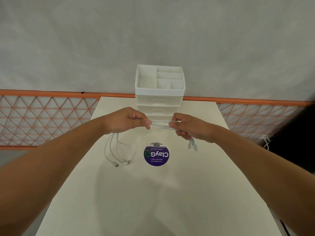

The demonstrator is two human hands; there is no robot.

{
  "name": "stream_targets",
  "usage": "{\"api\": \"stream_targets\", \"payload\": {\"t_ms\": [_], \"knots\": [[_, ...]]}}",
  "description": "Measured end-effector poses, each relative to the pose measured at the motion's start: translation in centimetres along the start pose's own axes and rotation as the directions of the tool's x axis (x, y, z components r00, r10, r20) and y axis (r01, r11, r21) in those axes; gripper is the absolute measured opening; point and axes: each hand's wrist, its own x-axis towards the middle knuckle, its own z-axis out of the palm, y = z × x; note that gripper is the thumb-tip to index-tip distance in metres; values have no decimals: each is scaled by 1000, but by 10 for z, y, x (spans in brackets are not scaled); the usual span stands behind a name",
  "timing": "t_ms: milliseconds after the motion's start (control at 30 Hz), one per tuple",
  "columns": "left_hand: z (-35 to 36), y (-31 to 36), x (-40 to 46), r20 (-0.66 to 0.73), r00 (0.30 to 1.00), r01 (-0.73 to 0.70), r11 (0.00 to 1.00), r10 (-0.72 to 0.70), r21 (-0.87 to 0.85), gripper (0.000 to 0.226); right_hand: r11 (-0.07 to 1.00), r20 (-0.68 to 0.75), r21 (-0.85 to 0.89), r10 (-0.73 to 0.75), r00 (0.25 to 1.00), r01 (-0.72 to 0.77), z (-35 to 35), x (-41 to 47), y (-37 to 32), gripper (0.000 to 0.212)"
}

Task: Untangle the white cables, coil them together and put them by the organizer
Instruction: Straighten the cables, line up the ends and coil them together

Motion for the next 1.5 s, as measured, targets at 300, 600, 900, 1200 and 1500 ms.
{"api": "stream_targets", "payload": {"t_ms": [300, 600, 900, 1200, 1500], "knots": [[2, -3, -2, -16, 1000, -7, 1000, 7, 6, 22, 973, -7, -204, -108, 994, 104, -1, -3, 1, 32], [-1, 1, -2, -57, 998, -23, 1000, 24, 17, 26, 995, -64, -102, -27, 998, 20, -7, 1, -2, 32], [6, 1, -1, -40, 999, 11, 987, -5, 158, 36, 896, -147, -432, -179, 973, 100, -6, -2, 7, 26], [-4, 12, -6, -48, 999, 30, 977, -21, 209, 42, 943, -149, -301, -193, 970, 142, 4, -4, 8, 34], [-2, 13, -7, -87, 996, 0, 1000, 0, 4, 38, 959, -116, -248, -172, 978, 139, -21, -6, 0, 28]]}}
